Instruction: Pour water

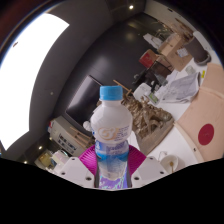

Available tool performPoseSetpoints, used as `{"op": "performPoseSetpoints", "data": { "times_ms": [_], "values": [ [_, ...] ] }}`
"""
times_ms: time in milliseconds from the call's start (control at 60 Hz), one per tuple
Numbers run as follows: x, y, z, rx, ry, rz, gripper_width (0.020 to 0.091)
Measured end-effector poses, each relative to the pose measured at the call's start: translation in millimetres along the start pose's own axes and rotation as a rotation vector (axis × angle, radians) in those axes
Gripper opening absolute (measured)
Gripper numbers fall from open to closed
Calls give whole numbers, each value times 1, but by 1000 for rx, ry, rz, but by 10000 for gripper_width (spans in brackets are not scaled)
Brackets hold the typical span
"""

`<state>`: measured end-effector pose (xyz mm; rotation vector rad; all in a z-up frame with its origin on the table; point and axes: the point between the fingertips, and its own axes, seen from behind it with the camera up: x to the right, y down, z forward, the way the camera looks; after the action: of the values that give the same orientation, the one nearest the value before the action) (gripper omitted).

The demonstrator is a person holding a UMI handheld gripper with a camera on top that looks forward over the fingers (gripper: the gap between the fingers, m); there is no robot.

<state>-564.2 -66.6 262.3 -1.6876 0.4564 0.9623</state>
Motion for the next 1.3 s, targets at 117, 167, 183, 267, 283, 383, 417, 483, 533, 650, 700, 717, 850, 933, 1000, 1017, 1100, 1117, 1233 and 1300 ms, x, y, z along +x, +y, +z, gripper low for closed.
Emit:
{"op": "performPoseSetpoints", "data": {
  "times_ms": [117,167,183,267,283,383,417,483,533,650,700,717,850,933,1000,1017,1100,1117,1233,1300],
  "values": [
    [32,-67,-31,88,73,-281,360],
    [53,-84,-28,108,130,-386,360],
    [62,-90,-29,114,149,-421,360],
    [120,-112,-41,118,246,-594,359],
    [133,-115,-42,115,270,-622,360],
    [199,-111,-42,55,351,-718,359],
    [217,-108,-41,36,375,-735,360],
    [247,-101,-38,-4,402,-748,359],
    [265,-87,-35,-30,418,-754,360],
    [293,-70,-29,-87,442,-798,362],
    [300,-63,-30,-99,448,-789,362],
    [302,-61,-30,-105,448,-785,362],
    [308,-56,-31,-103,457,-780,457],
    [309,-56,-36,-113,470,-773,579],
    [301,-59,-45,-119,475,-762,873],
    [298,-60,-49,-121,478,-762,848],
    [278,-67,-75,-125,500,-781,859],
    [272,-68,-83,-127,506,-782,862],
    [226,-65,-134,-148,523,-785,853],
    [196,-59,-169,-160,535,-784,854]
  ]
}}
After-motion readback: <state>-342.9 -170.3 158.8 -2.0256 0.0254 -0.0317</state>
